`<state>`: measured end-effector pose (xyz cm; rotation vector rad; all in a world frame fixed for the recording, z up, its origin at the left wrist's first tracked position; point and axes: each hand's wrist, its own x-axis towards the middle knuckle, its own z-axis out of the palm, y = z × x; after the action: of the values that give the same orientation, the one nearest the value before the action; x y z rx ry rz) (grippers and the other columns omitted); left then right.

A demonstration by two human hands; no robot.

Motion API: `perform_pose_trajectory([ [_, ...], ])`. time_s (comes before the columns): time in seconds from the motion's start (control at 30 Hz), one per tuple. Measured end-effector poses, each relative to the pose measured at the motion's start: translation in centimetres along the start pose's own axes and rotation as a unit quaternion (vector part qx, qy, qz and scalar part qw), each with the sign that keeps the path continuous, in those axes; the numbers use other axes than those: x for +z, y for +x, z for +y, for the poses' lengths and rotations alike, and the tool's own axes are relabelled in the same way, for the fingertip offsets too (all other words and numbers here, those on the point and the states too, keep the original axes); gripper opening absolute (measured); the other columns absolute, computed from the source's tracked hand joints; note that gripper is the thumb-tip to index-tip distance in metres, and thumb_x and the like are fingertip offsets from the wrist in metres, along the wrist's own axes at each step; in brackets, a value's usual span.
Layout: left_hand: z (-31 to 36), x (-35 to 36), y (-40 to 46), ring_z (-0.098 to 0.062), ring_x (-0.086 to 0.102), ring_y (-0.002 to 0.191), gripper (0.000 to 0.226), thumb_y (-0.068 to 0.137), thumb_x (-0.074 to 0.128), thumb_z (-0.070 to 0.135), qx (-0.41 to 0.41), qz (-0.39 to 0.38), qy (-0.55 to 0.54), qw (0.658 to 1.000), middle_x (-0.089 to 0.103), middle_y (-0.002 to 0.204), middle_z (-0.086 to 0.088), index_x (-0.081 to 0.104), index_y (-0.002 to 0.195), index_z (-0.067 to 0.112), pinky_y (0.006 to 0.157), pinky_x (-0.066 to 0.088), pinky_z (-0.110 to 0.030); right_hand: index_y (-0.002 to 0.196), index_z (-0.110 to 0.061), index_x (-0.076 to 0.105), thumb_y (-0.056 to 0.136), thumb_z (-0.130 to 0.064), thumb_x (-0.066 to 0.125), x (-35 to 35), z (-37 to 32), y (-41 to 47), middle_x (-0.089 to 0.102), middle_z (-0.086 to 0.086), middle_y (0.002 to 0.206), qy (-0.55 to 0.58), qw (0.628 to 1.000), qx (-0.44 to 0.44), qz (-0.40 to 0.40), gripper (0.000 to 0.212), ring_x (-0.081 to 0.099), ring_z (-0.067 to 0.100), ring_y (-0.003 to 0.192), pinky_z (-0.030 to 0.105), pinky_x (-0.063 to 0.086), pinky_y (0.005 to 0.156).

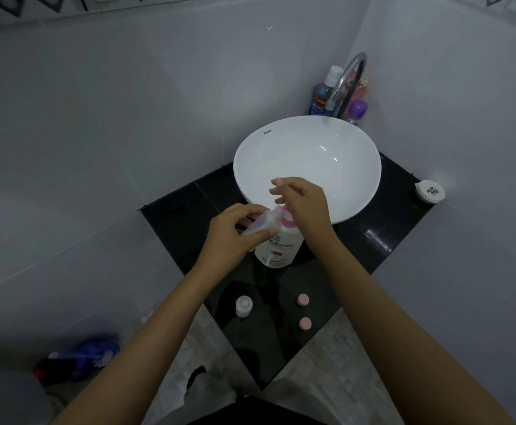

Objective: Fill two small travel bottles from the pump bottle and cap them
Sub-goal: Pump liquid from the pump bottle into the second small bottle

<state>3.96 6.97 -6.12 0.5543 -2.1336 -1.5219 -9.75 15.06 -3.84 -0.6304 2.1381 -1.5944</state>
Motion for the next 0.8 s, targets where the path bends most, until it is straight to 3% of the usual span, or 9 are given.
perform_pose_trajectory([
  [0.1, 0.2, -0.1, 0.2, 0.002, 0.061, 0.085, 0.029, 0.074, 0.077, 0.031, 0.010, 0.005, -0.002, 1.000, 0.064, 0.095, 0.014, 0.066, 0.100, 0.037, 0.073, 0.051, -0.011, 0.090, -0.005, 0.075, 0.095, -0.026, 0.051, 0.1, 0.2, -0.4, 0.072, -0.001, 0.078, -0.004, 0.999, -0.025, 0.029, 0.032, 0.065, -0.001, 0.069, 0.023, 0.054, 0.072],
  [0.23, -0.2, -0.1, 0.3, 0.002, 0.060, 0.085, 0.030, 0.074, 0.077, 0.030, 0.003, 0.002, 0.011, 1.000, 0.064, 0.095, 0.014, 0.069, 0.104, 0.030, 0.073, 0.049, -0.009, 0.084, -0.004, 0.074, 0.095, -0.015, 0.046, 0.8, 1.5, -0.6, 0.072, -0.004, 0.086, 0.026, 0.998, -0.030, 0.041, 0.031, 0.063, -0.006, 0.074, 0.034, 0.054, 0.076],
  [0.37, -0.7, -0.2, 0.2, 0.001, 0.060, 0.085, 0.034, 0.074, 0.078, 0.028, -0.009, -0.007, 0.028, 1.000, 0.063, 0.094, 0.014, 0.070, 0.107, 0.026, 0.073, 0.049, -0.010, 0.079, -0.006, 0.073, 0.096, -0.014, 0.046, 1.1, 2.5, -0.9, 0.072, -0.006, 0.092, 0.018, 0.999, -0.034, 0.037, 0.033, 0.064, -0.003, 0.085, 0.033, 0.053, 0.081],
  [0.5, -0.1, -0.3, 0.2, 0.003, 0.060, 0.082, 0.032, 0.074, 0.078, 0.029, -0.004, -0.006, 0.007, 1.000, 0.064, 0.094, 0.013, 0.069, 0.104, 0.032, 0.071, 0.049, -0.009, 0.079, -0.006, 0.074, 0.095, -0.026, 0.051, 0.4, 1.3, -0.3, 0.072, 0.002, 0.076, -0.010, 1.000, -0.021, 0.016, 0.035, 0.063, -0.001, 0.066, 0.025, 0.055, 0.069],
  [0.63, 0.4, -0.4, 0.5, 0.006, 0.059, 0.083, 0.031, 0.074, 0.078, 0.028, 0.001, 0.000, 0.000, 1.000, 0.064, 0.093, 0.015, 0.068, 0.102, 0.035, 0.071, 0.048, -0.007, 0.081, -0.001, 0.074, 0.097, -0.023, 0.049, 0.4, 0.6, -0.4, 0.073, 0.007, 0.077, 0.003, 0.998, -0.053, 0.036, 0.036, 0.064, -0.001, 0.065, 0.013, 0.051, 0.070],
  [0.8, 0.0, -0.3, 0.4, 0.005, 0.059, 0.081, 0.033, 0.073, 0.078, 0.030, -0.011, -0.001, 0.016, 1.000, 0.063, 0.092, 0.016, 0.071, 0.106, 0.029, 0.071, 0.050, -0.011, 0.078, -0.002, 0.073, 0.096, -0.016, 0.046, 1.1, 1.9, -0.6, 0.074, 0.003, 0.089, 0.055, 0.997, -0.028, 0.046, 0.035, 0.066, 0.004, 0.085, 0.031, 0.054, 0.075],
])
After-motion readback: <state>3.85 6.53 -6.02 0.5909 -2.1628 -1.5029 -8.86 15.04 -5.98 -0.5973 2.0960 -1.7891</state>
